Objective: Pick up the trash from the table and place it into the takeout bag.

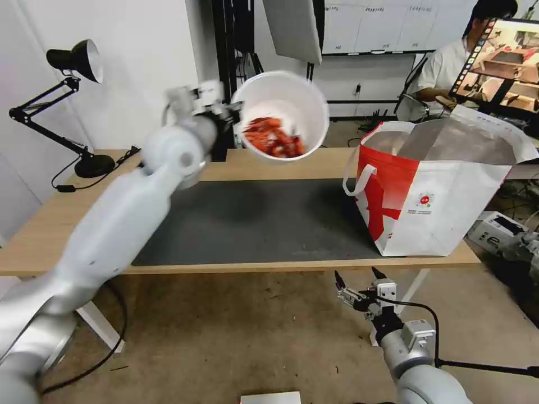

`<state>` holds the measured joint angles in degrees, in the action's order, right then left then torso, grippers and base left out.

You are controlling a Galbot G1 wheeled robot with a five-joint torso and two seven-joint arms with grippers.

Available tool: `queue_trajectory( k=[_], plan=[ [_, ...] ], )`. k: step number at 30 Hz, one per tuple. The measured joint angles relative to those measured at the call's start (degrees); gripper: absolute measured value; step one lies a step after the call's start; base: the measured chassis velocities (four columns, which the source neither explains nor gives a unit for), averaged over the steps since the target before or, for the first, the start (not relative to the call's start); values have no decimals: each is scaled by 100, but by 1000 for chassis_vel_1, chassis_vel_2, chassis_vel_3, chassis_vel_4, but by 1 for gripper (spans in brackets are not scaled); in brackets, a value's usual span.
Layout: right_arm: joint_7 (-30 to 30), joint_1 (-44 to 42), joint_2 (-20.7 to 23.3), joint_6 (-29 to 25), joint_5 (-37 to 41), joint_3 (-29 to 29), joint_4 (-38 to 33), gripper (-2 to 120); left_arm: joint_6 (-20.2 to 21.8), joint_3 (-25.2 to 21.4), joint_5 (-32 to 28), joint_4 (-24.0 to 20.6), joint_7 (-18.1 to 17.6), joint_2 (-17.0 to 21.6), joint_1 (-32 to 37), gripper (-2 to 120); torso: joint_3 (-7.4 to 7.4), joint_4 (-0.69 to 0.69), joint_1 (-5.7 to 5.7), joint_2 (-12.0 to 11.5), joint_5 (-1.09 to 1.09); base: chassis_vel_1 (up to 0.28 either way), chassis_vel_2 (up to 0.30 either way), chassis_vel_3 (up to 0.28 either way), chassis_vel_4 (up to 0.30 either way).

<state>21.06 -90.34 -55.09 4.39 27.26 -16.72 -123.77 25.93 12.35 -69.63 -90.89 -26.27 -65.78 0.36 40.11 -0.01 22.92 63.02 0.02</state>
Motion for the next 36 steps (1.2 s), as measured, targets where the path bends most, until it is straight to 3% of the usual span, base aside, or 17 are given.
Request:
queue_trajectory(
  k=[2,5,13,16,17,20,28,36],
  plan=[
    [0,0,0,0,0,0,0,100,0,84,-15,81,-32,-111,-142,0,0,0,0,0,0,0,0,0,0],
    [0,0,0,0,0,0,0,100,0,336,-98,402,-151,-590,-567,0,0,1,0,0,0,0,0,0,0],
    [0,0,0,0,0,0,0,100,0,626,-34,1063,-202,-1361,-900,0,0,1,0,0,-1,0,0,0,0],
    [0,0,0,0,0,0,0,100,-36,750,262,1680,-214,-2076,-1028,0,0,2,0,0,-1,0,0,0,0],
    [0,0,0,0,0,0,0,100,-36,750,262,1680,-214,-2076,-1028,0,0,2,0,0,-1,0,0,0,0],
    [0,0,0,0,0,0,0,100,-197,884,489,2152,-131,-2559,-1177,0,-1,-3,0,0,1,0,0,0,0],
    [0,0,0,0,0,0,0,100,-499,1507,815,2409,8,-2623,-1212,0,0,4,0,0,-2,0,0,0,0],
    [0,0,0,0,0,0,0,100,-709,1854,1576,2253,73,-2568,-895,0,-1,3,0,0,-2,0,0,0,0]
  ],
)
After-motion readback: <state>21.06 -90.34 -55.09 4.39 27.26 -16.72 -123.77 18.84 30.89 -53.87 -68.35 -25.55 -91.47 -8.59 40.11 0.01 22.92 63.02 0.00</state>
